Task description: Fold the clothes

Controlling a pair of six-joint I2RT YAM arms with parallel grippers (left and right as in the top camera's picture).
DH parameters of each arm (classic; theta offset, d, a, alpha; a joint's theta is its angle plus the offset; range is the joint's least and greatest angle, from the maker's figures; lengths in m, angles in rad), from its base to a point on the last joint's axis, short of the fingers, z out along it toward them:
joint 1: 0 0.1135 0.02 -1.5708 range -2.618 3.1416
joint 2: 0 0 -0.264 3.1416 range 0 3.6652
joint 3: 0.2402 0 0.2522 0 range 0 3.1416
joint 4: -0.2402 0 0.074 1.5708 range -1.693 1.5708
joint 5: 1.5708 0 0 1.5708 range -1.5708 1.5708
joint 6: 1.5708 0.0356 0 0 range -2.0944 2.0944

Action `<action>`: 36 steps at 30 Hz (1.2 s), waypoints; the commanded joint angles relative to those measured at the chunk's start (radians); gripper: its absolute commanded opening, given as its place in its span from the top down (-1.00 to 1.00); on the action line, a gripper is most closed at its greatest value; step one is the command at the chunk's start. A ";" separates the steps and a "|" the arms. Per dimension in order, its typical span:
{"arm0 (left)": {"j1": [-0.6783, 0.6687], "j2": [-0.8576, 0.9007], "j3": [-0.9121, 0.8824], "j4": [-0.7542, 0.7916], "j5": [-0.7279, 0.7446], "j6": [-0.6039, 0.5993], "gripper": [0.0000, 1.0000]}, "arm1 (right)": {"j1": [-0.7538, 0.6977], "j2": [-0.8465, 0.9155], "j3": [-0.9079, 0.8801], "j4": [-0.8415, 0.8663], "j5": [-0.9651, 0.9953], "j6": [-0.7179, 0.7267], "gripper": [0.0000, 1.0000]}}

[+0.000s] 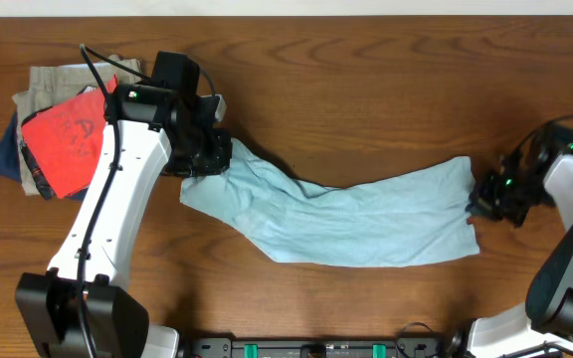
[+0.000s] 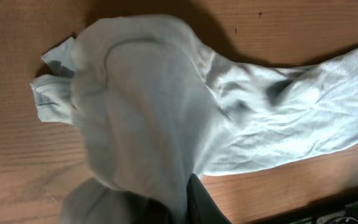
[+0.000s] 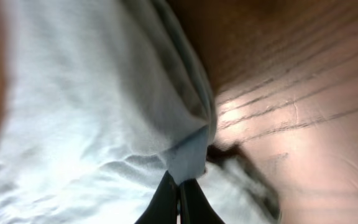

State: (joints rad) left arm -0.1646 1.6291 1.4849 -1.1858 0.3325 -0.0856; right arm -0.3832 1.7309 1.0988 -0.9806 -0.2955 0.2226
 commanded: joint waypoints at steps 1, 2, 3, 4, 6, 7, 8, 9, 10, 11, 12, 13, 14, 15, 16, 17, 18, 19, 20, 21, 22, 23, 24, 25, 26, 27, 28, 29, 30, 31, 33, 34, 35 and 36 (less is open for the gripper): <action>0.005 0.005 -0.003 -0.007 -0.013 -0.005 0.82 | 0.003 -0.065 0.139 -0.062 -0.022 -0.026 0.98; 0.005 0.005 -0.003 -0.008 -0.013 -0.005 0.82 | 0.003 -0.078 0.177 -0.092 -0.002 -0.026 0.98; 0.005 0.005 -0.003 -0.010 -0.013 -0.005 0.82 | 0.003 -0.089 0.206 -0.114 0.022 -0.026 0.98; 0.005 0.005 -0.003 -0.011 -0.013 -0.005 0.83 | 0.003 -0.102 0.235 -0.138 0.051 -0.026 0.98; 0.005 0.005 -0.003 -0.011 -0.013 -0.005 0.87 | 0.003 -0.126 0.271 -0.175 0.104 -0.026 0.98; 0.005 0.005 -0.003 -0.011 -0.013 -0.005 0.88 | 0.003 -0.135 0.276 -0.188 0.124 -0.026 0.99; 0.005 0.005 -0.003 -0.011 -0.013 -0.005 0.87 | 0.003 -0.143 0.275 -0.201 0.146 -0.026 0.98; 0.005 0.005 -0.003 -0.011 -0.013 -0.005 0.88 | 0.003 -0.146 0.275 -0.220 0.175 -0.025 0.99; 0.005 0.005 -0.003 -0.011 -0.012 -0.005 0.88 | 0.003 -0.145 0.275 -0.238 0.205 -0.025 0.98; 0.005 0.005 -0.003 -0.011 -0.012 -0.005 0.88 | 0.003 -0.143 0.273 -0.249 0.233 -0.025 0.98; 0.005 0.005 -0.003 -0.011 -0.012 -0.005 0.88 | 0.003 -0.143 0.270 -0.255 0.254 -0.025 0.98; 0.005 0.005 -0.003 -0.011 -0.012 -0.005 0.88 | 0.003 -0.143 0.266 -0.258 0.273 -0.025 0.98; 0.005 0.004 -0.002 -0.011 -0.012 -0.005 0.88 | 0.003 -0.143 0.262 -0.261 0.289 -0.025 0.98; 0.005 0.003 -0.002 -0.011 -0.011 -0.005 0.88 | 0.003 -0.143 0.261 -0.263 0.309 -0.025 0.98; 0.005 -0.001 0.001 -0.011 -0.010 -0.005 0.88 | 0.003 -0.142 0.261 -0.266 0.328 -0.024 0.97; 0.008 -0.006 0.005 -0.011 -0.003 -0.005 0.88 | 0.003 -0.142 0.261 -0.270 0.352 -0.025 0.97; 0.014 -0.015 0.012 -0.011 0.006 -0.005 0.88 | 0.003 -0.142 0.261 -0.277 0.373 -0.025 0.97; 0.021 -0.025 0.021 -0.011 0.013 -0.006 0.88 | 0.003 -0.142 0.261 -0.289 0.398 -0.025 0.97; 0.031 -0.035 0.031 -0.011 0.020 -0.006 0.88 | 0.003 -0.142 0.260 -0.301 0.417 -0.025 0.95; 0.045 -0.051 0.046 -0.011 0.022 -0.015 0.88 | 0.003 -0.142 0.259 -0.322 0.435 -0.025 0.93; 0.058 -0.066 0.056 -0.010 0.022 -0.028 0.88 | 0.002 -0.142 0.258 -0.336 0.449 -0.025 0.89; 0.072 -0.081 0.062 -0.008 0.022 -0.045 0.88 | 0.002 -0.142 0.257 -0.349 0.466 -0.025 0.83; 0.089 -0.101 0.066 -0.005 0.022 -0.065 0.88 | 0.002 -0.142 0.253 -0.362 0.483 -0.025 0.73; 0.108 -0.124 0.066 0.000 0.022 -0.090 0.88 | 0.002 -0.142 0.248 -0.368 0.487 -0.025 0.58; 0.118 -0.135 0.066 0.000 0.022 -0.101 0.88 | 0.002 -0.142 0.246 -0.369 0.486 -0.024 0.55; 0.130 -0.150 0.066 0.000 0.022 -0.108 0.88 | 0.002 -0.142 0.244 -0.371 0.478 -0.018 0.54; 0.137 -0.161 0.066 -0.003 0.022 -0.108 0.88 | 0.002 -0.142 0.242 -0.370 0.461 -0.014 0.53; 0.142 -0.171 0.066 -0.006 0.022 -0.108 0.88 | 0.002 -0.142 0.241 -0.366 0.437 -0.013 0.53; 0.142 -0.176 0.066 -0.008 0.022 -0.108 0.87 | 0.002 -0.142 0.241 -0.362 0.413 -0.014 0.53; 0.142 -0.180 0.066 -0.011 0.022 -0.108 0.88 | 0.002 -0.141 0.241 -0.354 0.377 -0.014 0.54; 0.142 -0.180 0.066 -0.019 0.022 -0.108 0.88 | 0.005 -0.142 0.240 -0.332 0.296 -0.023 0.55; 0.142 -0.178 0.065 -0.023 0.022 -0.108 0.88 | 0.006 -0.142 0.237 -0.319 0.237 -0.043 0.55; 0.142 -0.177 0.064 -0.025 0.022 -0.108 0.88 | 0.011 -0.142 0.230 -0.306 0.189 -0.068 0.55; 0.142 -0.176 0.063 -0.026 0.022 -0.108 0.88 | 0.018 -0.142 0.219 -0.287 0.140 -0.098 0.54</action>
State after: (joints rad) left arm -0.0242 1.4433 1.5364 -1.2057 0.3450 -0.1829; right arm -0.3809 1.5841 1.3411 -1.2846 0.0067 0.1833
